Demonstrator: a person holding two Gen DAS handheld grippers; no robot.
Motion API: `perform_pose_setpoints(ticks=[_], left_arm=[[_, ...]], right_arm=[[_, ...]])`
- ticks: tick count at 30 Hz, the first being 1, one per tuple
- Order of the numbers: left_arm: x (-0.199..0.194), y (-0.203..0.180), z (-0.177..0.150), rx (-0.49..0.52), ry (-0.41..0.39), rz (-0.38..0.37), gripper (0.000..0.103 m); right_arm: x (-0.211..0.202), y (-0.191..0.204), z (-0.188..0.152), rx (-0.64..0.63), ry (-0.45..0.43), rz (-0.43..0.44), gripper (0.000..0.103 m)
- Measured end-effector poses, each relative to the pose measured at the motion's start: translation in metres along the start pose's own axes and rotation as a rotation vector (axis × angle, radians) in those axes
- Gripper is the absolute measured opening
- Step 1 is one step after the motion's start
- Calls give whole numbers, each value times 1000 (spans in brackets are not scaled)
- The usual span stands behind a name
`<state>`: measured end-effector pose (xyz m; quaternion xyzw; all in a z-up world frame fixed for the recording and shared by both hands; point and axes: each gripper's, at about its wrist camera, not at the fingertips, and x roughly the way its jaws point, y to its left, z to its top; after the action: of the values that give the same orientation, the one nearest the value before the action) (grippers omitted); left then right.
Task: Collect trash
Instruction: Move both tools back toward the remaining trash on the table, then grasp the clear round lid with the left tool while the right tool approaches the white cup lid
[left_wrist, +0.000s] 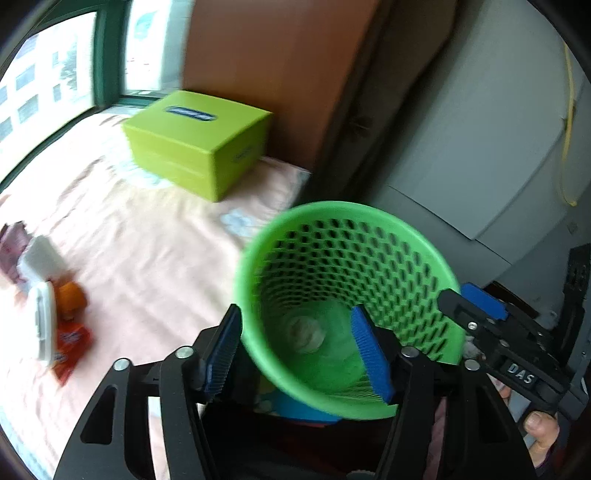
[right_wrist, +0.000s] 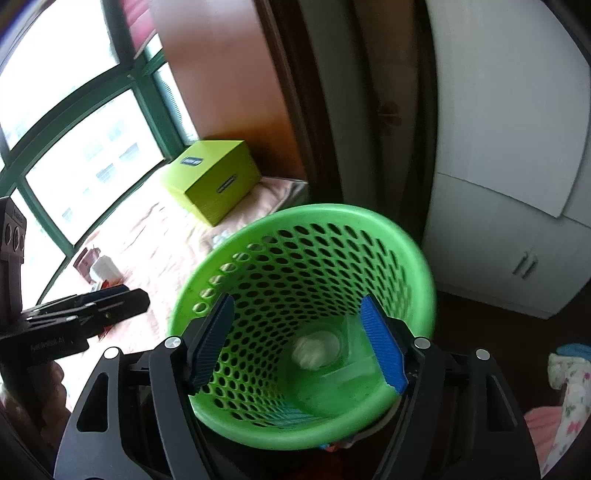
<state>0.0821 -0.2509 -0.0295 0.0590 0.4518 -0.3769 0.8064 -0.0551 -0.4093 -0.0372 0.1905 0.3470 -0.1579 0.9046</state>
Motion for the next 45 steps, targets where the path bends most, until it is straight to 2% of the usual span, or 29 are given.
perform_pose_setpoints(ticks=[10, 13, 20, 22, 28, 34, 45], left_arm=[[-32, 78, -19, -150, -54, 128, 71], [-44, 104, -26, -196, -69, 185, 79], [-62, 168, -36, -305, -93, 314, 84], [-65, 186, -38, -335, -94, 358, 87], [-59, 239, -41, -421, -64, 455, 87], [-46, 278, -44, -485, -23, 471, 87], [-23, 304, -43, -537, 3, 426, 87]], right_arm=[[16, 46, 3, -82, 32, 69, 74], [20, 62, 3, -112, 39, 86, 74], [33, 93, 4, -168, 60, 127, 75], [35, 100, 3, -182, 66, 135, 75], [48, 128, 2, -229, 89, 166, 75], [59, 153, 0, -273, 111, 188, 75], [76, 182, -3, -325, 145, 217, 75]])
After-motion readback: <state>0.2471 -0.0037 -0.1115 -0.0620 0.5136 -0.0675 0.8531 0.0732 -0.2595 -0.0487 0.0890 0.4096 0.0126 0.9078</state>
